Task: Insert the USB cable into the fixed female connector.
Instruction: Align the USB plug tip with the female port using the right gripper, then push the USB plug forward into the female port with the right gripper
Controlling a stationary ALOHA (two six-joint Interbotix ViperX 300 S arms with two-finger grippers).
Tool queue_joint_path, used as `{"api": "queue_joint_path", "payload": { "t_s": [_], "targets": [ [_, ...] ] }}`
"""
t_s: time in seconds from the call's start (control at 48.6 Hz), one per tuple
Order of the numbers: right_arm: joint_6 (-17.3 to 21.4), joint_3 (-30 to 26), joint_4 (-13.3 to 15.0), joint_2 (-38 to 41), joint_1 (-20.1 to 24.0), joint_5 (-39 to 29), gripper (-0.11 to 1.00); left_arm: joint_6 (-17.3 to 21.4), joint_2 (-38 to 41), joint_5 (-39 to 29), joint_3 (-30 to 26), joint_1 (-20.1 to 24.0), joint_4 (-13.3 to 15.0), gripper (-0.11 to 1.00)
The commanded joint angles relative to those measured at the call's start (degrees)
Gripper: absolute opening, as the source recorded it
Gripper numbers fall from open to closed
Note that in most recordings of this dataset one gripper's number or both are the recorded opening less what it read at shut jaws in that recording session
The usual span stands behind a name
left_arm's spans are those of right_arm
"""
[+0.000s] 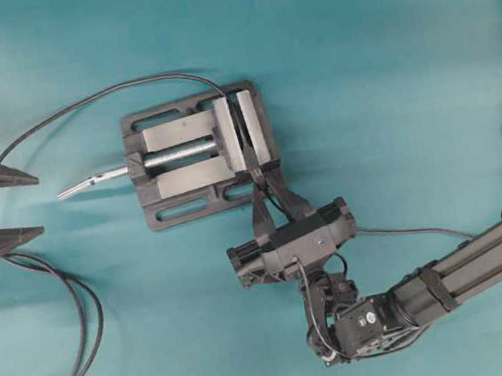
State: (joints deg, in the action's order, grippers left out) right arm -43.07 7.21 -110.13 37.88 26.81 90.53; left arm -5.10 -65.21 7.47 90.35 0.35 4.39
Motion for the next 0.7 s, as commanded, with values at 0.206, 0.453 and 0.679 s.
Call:
{"api": "queue_joint_path", "payload": {
  "t_s": [0.206,0.453,0.679],
  "targets": [
    [0.0,-1.1,-0.2,-1.1,-1.8,-0.1,0.21,-0.5,0.4,0.4,-0.8,0.2,-0.2,0.99],
    [0.0,-2.9,-0.2,0.3,-3.2,0.0,0.21,-0.5,0.4,0.4,-0.8,0.2,-0.1,0.99],
    [-0.2,-4.1,-0.1,0.6,-4.5,0.8,0.21,-0.5,0.4,0.5,-0.8,0.2,-0.2,0.99]
  ]
}}
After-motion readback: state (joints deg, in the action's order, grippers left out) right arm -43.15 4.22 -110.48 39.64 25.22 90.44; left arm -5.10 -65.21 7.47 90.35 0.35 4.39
